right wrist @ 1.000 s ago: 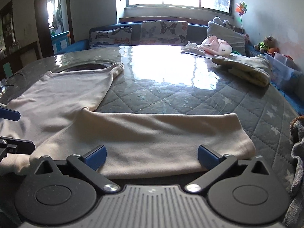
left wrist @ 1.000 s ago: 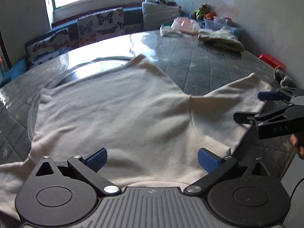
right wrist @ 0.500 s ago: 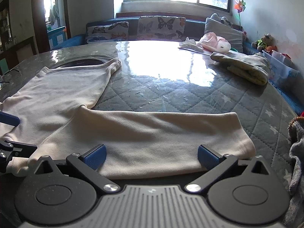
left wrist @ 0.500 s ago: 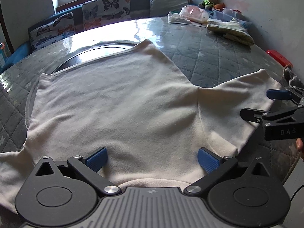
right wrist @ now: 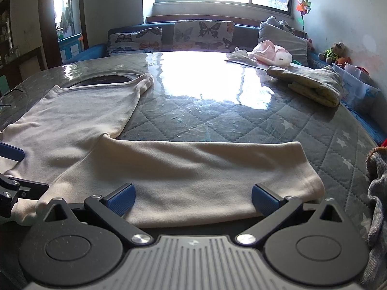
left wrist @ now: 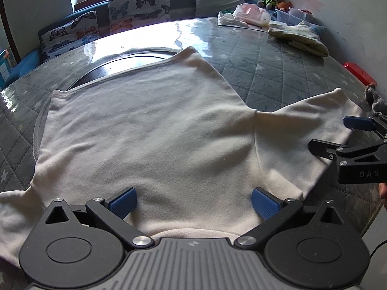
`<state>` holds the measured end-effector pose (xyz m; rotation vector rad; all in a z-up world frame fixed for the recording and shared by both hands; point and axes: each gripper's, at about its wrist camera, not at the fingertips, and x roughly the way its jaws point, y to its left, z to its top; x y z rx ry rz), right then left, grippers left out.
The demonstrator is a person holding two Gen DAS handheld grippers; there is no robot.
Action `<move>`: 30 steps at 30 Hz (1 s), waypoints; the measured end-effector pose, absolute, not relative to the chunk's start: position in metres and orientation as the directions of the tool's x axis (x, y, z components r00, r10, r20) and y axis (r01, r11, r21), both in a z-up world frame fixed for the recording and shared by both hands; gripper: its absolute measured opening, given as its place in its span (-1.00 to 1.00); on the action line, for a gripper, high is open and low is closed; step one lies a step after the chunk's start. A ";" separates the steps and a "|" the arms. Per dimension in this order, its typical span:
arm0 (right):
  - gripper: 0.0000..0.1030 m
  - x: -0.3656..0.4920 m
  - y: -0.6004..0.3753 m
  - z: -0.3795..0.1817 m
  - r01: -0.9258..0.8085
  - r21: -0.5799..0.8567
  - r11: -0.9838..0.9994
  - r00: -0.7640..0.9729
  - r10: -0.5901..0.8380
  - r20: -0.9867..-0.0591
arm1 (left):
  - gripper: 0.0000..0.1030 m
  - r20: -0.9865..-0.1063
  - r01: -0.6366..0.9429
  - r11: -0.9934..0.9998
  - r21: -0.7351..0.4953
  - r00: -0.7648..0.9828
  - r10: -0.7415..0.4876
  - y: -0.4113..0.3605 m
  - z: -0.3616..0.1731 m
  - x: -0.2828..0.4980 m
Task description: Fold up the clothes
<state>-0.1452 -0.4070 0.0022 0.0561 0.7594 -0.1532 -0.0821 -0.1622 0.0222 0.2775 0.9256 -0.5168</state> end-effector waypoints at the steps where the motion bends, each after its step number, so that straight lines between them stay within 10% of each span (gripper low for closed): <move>1: 1.00 -0.145 -0.407 0.002 0.159 -0.005 0.987 0.715 -0.119 -0.689 | 1.00 -0.816 0.535 0.845 0.009 0.492 -0.303 -0.162 0.022 -0.082; 30: 1.00 -0.146 -0.406 0.002 0.169 -0.006 0.986 0.713 -0.127 -0.689 | 1.00 -0.821 0.520 0.854 0.012 0.493 -0.289 -0.164 0.023 -0.082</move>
